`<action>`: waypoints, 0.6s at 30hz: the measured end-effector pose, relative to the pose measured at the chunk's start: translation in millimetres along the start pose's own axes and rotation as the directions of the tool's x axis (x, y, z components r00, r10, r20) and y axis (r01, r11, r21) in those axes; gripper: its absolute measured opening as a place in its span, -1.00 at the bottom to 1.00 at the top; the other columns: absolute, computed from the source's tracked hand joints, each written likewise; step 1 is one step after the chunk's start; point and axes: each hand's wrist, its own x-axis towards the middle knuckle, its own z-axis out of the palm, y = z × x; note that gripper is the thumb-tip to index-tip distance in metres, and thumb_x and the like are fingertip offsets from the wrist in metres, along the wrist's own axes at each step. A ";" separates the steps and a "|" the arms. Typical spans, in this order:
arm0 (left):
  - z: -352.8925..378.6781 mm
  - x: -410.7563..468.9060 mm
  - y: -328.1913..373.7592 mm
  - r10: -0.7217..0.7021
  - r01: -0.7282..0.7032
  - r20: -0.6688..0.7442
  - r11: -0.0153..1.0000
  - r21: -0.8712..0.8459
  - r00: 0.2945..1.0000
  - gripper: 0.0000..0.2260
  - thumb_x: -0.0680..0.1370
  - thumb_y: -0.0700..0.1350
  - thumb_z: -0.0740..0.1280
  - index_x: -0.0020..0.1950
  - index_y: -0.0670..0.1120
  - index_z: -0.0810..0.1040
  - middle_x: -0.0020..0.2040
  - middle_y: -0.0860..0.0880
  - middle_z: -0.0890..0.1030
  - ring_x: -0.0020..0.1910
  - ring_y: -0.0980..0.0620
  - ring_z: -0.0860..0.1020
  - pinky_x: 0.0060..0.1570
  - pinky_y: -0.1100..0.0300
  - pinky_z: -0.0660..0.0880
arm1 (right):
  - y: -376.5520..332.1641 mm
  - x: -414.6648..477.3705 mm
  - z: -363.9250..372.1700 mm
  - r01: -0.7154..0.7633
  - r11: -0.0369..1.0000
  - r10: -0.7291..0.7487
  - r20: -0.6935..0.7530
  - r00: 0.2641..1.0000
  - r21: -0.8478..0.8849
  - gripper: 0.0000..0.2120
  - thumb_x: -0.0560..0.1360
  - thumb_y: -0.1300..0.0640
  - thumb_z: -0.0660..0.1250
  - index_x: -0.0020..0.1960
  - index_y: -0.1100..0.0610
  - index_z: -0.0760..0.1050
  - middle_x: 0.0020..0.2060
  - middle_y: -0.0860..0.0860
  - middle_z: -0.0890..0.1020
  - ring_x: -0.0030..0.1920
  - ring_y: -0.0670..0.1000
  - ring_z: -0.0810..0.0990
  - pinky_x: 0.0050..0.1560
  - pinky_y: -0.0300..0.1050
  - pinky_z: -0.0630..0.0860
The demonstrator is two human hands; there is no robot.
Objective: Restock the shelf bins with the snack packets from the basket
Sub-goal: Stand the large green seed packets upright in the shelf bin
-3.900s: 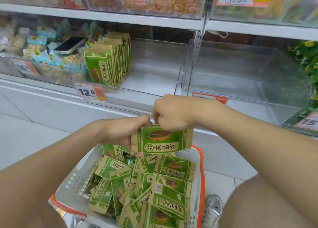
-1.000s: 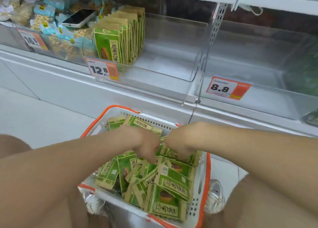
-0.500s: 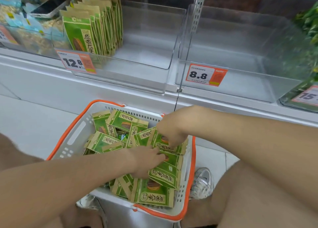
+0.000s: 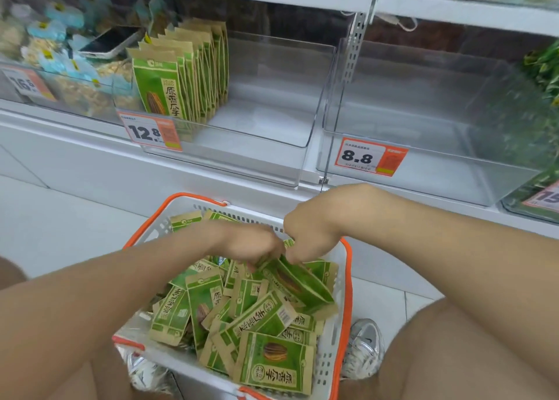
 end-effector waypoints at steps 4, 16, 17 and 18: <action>-38.4 -20.4 -18.0 -0.021 0.005 -0.042 0.936 -0.352 0.999 -0.44 0.35 -0.02 0.13 0.21 -0.18 0.68 0.07 -0.40 0.68 -0.06 -0.21 0.63 -0.19 0.11 0.47 | 6.0 -9.2 -14.5 0.065 0.992 -0.054 -0.100 0.993 0.111 -0.57 0.47 -0.24 0.39 -0.31 0.10 0.45 -0.37 0.03 0.59 -0.34 0.11 0.60 -0.37 -0.12 0.49; -84.0 -72.0 -13.0 0.107 -0.405 -0.610 0.834 -0.374 0.785 -0.77 0.47 0.00 0.34 -0.16 -0.11 0.71 -0.16 -0.13 0.70 -0.16 -0.10 0.68 -0.02 -0.10 0.63 | 17.5 -12.4 -56.4 0.216 0.940 0.148 -0.887 0.438 0.263 -0.64 0.33 -0.38 0.51 -0.09 -0.12 0.72 -0.29 -0.14 0.60 -0.09 0.01 0.50 0.10 0.09 0.55; -86.8 -72.9 -13.4 0.099 -0.450 -0.666 0.808 -0.380 0.740 -0.78 0.55 0.01 0.36 -0.16 -0.06 0.74 -0.16 -0.08 0.72 -0.11 -0.05 0.68 0.10 -0.13 0.59 | 18.0 -11.2 -57.8 0.229 0.932 0.170 -0.896 0.409 0.281 -0.66 0.36 -0.37 0.49 -0.08 -0.14 0.72 -0.27 -0.13 0.63 -0.09 0.01 0.53 0.10 0.10 0.54; -88.4 -77.2 -11.2 0.105 -0.481 -0.693 0.792 -0.375 0.713 -0.72 0.64 0.01 0.33 -0.16 -0.01 0.76 -0.15 -0.03 0.74 -0.07 0.00 0.68 0.14 -0.07 0.56 | 17.5 -10.8 -59.4 0.256 0.920 0.187 -0.906 0.380 0.297 -0.70 0.40 -0.35 0.47 -0.06 -0.16 0.71 -0.25 -0.13 0.66 -0.09 0.01 0.56 0.10 0.09 0.54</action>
